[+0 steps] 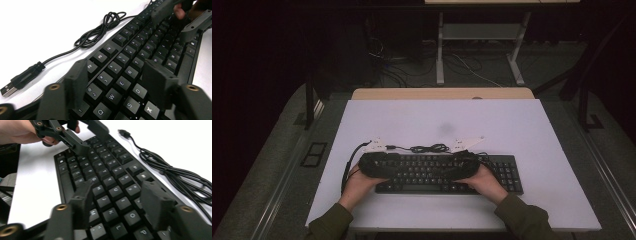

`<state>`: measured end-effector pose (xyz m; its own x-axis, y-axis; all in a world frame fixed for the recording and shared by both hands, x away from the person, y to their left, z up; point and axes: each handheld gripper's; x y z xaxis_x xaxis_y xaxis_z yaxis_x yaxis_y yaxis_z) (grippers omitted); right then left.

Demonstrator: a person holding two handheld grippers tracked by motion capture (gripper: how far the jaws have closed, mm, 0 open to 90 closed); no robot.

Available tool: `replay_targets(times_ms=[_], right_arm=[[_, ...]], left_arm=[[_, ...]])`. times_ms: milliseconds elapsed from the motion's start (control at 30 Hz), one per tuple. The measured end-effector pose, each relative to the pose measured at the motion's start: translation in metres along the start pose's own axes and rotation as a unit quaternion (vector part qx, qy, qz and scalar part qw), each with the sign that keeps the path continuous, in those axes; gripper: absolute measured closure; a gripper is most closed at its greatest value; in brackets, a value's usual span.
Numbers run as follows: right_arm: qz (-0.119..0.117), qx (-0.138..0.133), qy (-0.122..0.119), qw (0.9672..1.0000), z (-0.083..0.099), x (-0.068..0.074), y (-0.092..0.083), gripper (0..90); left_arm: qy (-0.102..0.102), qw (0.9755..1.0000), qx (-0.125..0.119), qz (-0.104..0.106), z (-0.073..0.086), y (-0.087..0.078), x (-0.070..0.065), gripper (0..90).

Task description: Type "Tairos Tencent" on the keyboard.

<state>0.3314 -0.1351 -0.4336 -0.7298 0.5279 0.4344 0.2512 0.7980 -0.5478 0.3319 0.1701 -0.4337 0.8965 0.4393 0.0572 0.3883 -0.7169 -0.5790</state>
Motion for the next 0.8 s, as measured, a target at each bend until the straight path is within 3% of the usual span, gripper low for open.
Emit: replay_targets(times_ms=[233, 567, 800], right_arm=[[-0.006, 0.013, -0.011, 0.9998, -0.001, 0.009, 0.005, 69.3], [-0.016, 0.03, -0.026, 0.9991, -0.001, 0.017, 0.009, 87.5], [-0.022, 0.04, -0.032, 0.9984, 0.001, 0.02, 0.014, 89.1]], left_arm=[[-0.003, 1.0, 0.001, -0.006, 0.0, 0.001, -0.002, 27.1], [-0.004, 0.9999, 0.001, -0.011, 0.0, 0.001, -0.001, 26.0], [-0.004, 0.9999, 0.001, -0.013, 0.0, 0.001, -0.001, 25.5]])
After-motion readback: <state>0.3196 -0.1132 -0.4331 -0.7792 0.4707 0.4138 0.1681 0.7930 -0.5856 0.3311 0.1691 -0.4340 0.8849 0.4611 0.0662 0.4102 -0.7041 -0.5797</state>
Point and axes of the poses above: each handheld gripper's, and its own axes: y roughly forward along the jaws, z roughly out of its underside, x roughly to its left, and after that the axes turned 15 degrees about y, right-handed
